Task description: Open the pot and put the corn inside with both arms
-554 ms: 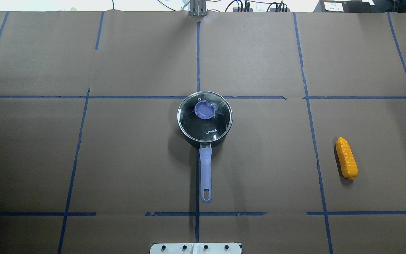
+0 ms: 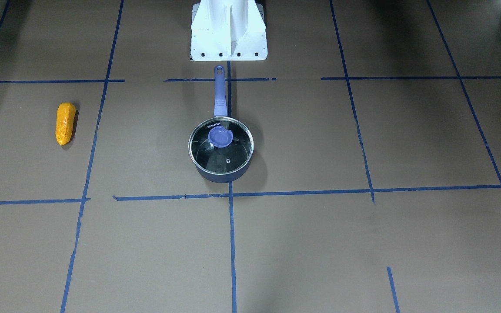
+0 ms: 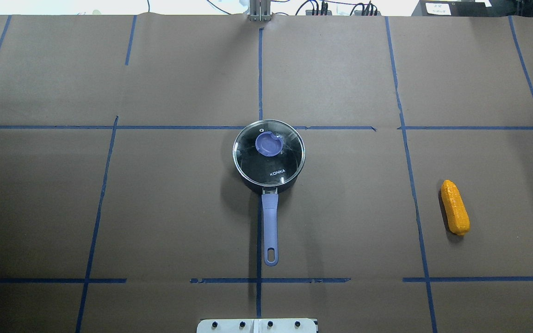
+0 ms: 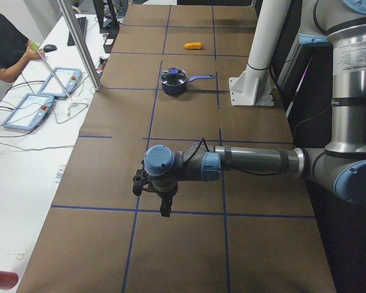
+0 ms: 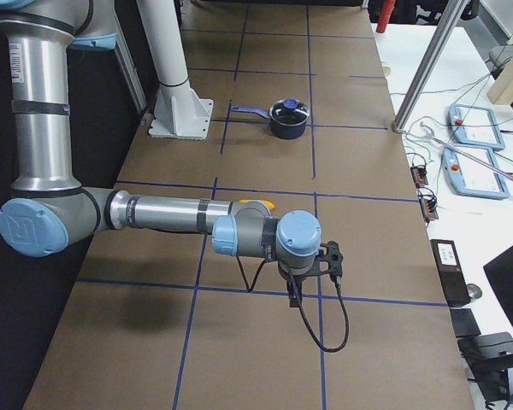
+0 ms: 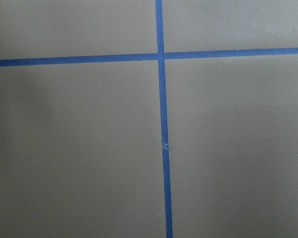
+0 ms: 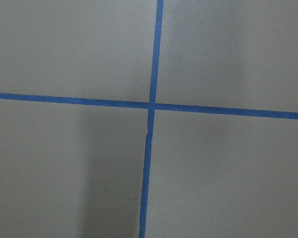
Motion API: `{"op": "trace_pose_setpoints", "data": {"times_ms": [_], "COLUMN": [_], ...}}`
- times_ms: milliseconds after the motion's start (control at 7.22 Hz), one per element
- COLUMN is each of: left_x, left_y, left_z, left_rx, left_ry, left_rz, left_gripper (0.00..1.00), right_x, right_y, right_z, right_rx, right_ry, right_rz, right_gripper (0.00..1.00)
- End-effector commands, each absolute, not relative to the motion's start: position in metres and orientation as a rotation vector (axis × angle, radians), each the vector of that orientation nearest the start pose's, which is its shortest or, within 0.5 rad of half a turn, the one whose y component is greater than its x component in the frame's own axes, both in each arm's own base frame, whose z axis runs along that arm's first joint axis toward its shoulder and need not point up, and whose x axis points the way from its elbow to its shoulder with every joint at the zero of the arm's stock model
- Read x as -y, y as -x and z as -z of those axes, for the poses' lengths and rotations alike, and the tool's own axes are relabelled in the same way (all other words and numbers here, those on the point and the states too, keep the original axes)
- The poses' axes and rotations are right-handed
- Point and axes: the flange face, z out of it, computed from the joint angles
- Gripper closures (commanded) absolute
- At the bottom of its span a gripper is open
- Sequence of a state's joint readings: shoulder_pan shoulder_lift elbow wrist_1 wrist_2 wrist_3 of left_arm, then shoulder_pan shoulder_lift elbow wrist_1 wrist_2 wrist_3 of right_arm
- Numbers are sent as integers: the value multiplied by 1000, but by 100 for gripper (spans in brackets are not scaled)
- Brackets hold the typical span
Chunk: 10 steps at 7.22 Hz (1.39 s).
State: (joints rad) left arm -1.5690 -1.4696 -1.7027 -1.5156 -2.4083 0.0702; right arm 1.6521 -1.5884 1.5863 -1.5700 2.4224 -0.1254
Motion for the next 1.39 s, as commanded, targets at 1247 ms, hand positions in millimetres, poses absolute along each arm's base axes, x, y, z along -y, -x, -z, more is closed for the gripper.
{"op": "trace_pose_setpoints", "data": {"times_ms": [1247], "left_x": [461], "left_y": [41], "left_z": [-555], "left_rx": [-827], "left_ry": [-109], "left_rz": [-66], "left_gripper": [0], "right_x": [481], "right_y": [-98], "right_z": [-649], "right_rx": [847], "right_ry": [-98], "right_rz": [44], "right_gripper": [0]}}
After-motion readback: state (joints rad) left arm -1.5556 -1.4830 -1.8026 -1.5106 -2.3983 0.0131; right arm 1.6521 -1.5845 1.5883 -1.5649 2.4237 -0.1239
